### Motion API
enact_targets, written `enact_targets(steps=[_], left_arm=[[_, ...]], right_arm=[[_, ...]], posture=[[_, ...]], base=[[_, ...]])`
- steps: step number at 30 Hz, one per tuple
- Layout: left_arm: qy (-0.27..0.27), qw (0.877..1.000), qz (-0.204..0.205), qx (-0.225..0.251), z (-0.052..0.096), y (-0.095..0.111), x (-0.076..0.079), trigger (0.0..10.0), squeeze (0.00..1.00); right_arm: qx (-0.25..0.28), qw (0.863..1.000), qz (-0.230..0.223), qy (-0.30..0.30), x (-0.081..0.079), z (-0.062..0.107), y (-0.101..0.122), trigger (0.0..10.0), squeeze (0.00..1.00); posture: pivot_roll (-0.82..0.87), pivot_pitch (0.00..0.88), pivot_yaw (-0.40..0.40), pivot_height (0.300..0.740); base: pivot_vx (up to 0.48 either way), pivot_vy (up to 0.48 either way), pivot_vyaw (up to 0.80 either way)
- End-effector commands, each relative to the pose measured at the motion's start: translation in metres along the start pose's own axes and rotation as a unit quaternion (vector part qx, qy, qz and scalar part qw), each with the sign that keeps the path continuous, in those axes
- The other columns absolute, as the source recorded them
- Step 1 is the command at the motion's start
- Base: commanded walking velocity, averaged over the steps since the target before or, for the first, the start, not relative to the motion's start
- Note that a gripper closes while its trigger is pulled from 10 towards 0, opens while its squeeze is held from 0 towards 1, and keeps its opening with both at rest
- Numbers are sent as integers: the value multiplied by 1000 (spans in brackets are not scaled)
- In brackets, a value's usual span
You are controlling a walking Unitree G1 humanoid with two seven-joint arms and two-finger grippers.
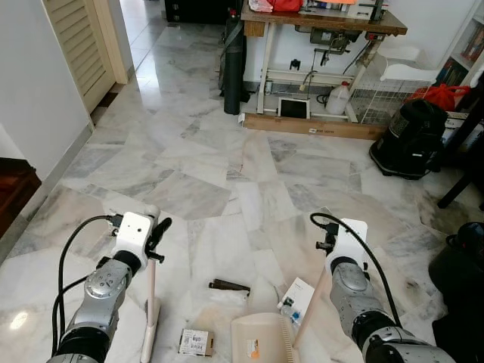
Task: Sweep floor
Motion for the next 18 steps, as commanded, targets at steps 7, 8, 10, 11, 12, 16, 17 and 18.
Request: enact_targets(steps=[7, 8, 10, 11, 12, 16, 17, 18], left_arm=[[-11, 1000, 18, -17, -2, -4, 0, 10000, 0], [-11, 999, 24, -18, -2, -4, 0, 10000, 0], [-12, 999, 39, -18, -3, -4, 0, 10000, 0], [-12, 999, 39, -18, -3, -4, 0, 10000, 0], [-12, 999, 47, -19, -3, -4, 0, 10000, 0], [-14, 997, 71, -26, -3, -7, -1, 10000, 0], [-14, 997, 71, -26, -3, -7, -1, 10000, 0], [-15, 998, 63, -27, -3, -7, -2, 10000, 0]], right_arm=[[-49, 998, 25, -6, 3, 4, -20, 10000, 0], [-55, 998, 28, -5, 2, 4, -22, 10000, 0], [-61, 998, 30, -4, 2, 5, -24, 10000, 0], [-61, 998, 30, -4, 2, 5, -24, 10000, 0], [-61, 998, 30, -3, 2, 5, -24, 10000, 0], [-61, 998, 31, -2, 1, 5, -24, 10000, 0], [-61, 998, 31, -2, 1, 5, -24, 10000, 0], [-62, 998, 31, -3, 1, 5, -24, 10000, 0]], posture=[[38, 4, -59, 740], [38, 4, -59, 740], [39, 9, -60, 740], [39, 9, -60, 740], [39, 12, -61, 740], [37, 15, -62, 740], [37, 15, -62, 740], [38, 15, -63, 740]], base=[[0, 0, 0], [0, 0, 0], [0, 0, 0], [0, 0, 0], [0, 0, 0], [0, 0, 0], [0, 0, 0], [0, 0, 0]])
Point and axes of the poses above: a point about 5 cm out from each wrist's last joint towards the gripper, its own z axis pointing back from the gripper into the wrist, its own y axis along the axis of the wrist's last joint, x = y × z, the point moved 3 cm from there along -z, pointing out of the wrist towards the gripper, and after that the axes turned 11 degrees about -z, right-handed, at the moved point
